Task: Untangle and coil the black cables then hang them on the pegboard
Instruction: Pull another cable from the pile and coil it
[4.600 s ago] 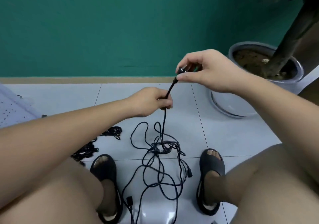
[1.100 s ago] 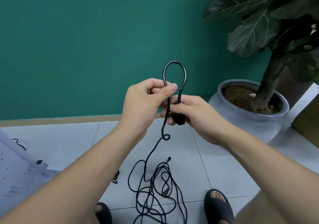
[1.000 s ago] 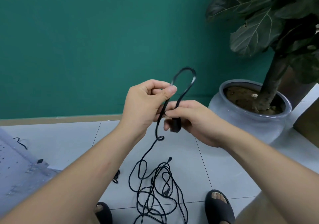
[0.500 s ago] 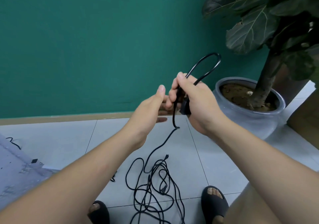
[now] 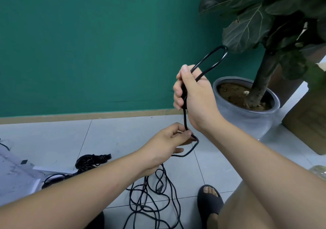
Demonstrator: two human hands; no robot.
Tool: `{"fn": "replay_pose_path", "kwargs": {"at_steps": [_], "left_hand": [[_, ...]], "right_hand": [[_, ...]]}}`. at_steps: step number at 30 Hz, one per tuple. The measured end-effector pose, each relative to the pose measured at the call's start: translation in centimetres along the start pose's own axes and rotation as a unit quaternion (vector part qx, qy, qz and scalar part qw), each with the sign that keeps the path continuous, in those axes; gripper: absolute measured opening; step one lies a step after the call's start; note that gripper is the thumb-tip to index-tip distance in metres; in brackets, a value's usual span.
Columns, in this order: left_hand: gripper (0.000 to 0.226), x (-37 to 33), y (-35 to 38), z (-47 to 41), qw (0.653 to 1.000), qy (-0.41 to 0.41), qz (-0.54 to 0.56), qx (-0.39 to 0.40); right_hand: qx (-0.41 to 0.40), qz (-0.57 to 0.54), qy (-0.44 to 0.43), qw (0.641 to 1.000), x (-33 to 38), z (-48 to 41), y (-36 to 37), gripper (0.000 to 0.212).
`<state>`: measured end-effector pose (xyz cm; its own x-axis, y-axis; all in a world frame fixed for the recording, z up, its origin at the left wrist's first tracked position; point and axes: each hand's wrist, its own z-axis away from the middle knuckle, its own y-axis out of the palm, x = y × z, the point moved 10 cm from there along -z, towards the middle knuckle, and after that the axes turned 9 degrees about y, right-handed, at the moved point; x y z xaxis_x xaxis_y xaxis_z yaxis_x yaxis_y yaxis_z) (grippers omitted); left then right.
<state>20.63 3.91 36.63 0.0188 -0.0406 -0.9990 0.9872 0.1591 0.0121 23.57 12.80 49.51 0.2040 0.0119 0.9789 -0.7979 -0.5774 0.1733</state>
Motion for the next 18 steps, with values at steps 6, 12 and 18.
{"fn": "replay_pose_path", "kwargs": {"at_steps": [6,12,18], "left_hand": [[0.021,0.1,2.6,1.4,0.997,-0.04,0.041,0.059],[0.022,0.5,0.1,1.8,0.964,-0.001,-0.262,0.051],[0.03,-2.2,-1.8,1.9,0.909,0.067,-0.408,0.047]], "right_hand": [[-0.056,-0.019,0.006,0.998,-0.1,-1.2,-2.5,0.028],[-0.139,0.027,-0.037,0.989,0.8,-2.3,-6.6,0.028],[-0.1,0.279,-0.029,0.955,-1.9,-4.5,-6.8,0.032]]}}
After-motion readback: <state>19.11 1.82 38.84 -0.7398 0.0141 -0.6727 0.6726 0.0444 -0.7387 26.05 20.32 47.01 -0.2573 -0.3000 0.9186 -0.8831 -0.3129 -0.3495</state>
